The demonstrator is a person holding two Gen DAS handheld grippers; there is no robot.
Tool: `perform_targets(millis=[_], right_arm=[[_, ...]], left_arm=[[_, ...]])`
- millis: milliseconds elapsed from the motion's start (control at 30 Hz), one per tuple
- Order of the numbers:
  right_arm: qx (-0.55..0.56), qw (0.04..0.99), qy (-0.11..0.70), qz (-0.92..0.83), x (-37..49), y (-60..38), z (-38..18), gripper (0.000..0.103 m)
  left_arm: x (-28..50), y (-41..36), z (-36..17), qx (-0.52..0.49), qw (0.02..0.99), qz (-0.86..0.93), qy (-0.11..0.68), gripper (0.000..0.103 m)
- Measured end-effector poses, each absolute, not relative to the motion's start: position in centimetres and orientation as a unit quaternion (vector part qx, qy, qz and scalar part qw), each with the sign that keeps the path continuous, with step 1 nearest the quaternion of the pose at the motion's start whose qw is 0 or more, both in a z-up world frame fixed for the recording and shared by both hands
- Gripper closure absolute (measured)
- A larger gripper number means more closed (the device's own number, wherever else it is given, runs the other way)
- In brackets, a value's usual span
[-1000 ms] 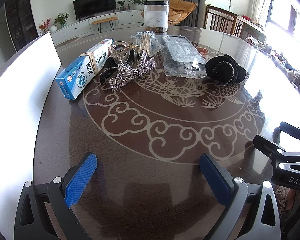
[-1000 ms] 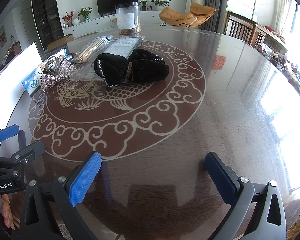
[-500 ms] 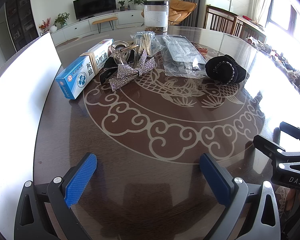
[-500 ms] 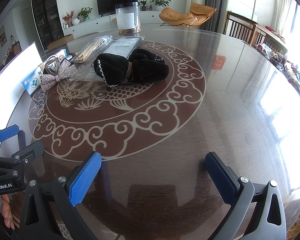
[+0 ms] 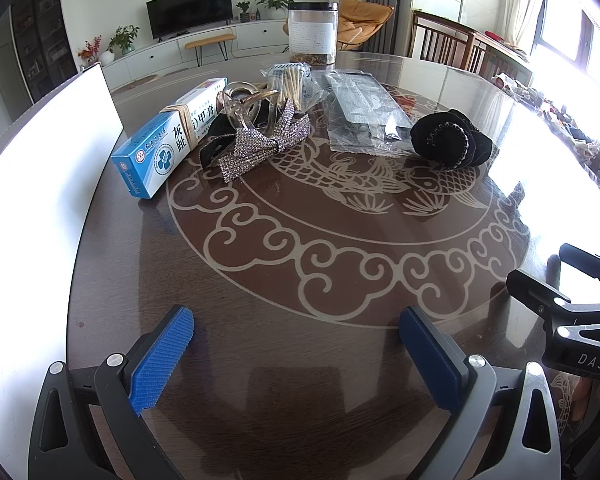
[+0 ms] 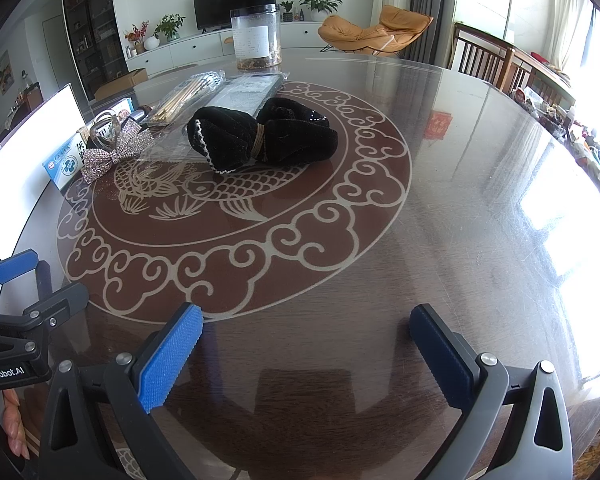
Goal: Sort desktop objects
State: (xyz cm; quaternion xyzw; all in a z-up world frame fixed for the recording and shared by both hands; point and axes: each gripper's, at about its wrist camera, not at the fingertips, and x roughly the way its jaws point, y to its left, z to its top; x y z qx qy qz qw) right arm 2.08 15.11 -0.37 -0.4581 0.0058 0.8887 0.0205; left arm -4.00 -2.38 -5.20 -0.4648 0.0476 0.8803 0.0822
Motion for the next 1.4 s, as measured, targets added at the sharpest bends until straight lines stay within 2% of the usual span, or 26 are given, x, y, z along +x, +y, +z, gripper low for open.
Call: perform_targets(millis=[1000,1233,1333,1400], right_arm=[[-0.458,0.020,0.006,0.889,2.1,15.1,-0.4,0.000],[-0.458,0.021,0.006,0.889,2.1,15.1,-0.4,0.000],[-0.458,0.021,0.006,0.889,2.1,15.1,-0.4,0.000],[-0.458,0.021,0.006,0.889,2.1,15.1,-0.4,0.000]], left_arm=[[-4.4,-2.4,-5.2,-0.475,0.087,0.874,0.052,0.000],[-7.0,-6.9,-0.5,-0.479,0.051,0.876,0.012,0.000],[-9.7,-8.2,0.4,-0.502,0.051,0.863,0.016,0.006],[-11.4,-7.9,0.5,-0.517,0.047,0.854,0.044,0.006]])
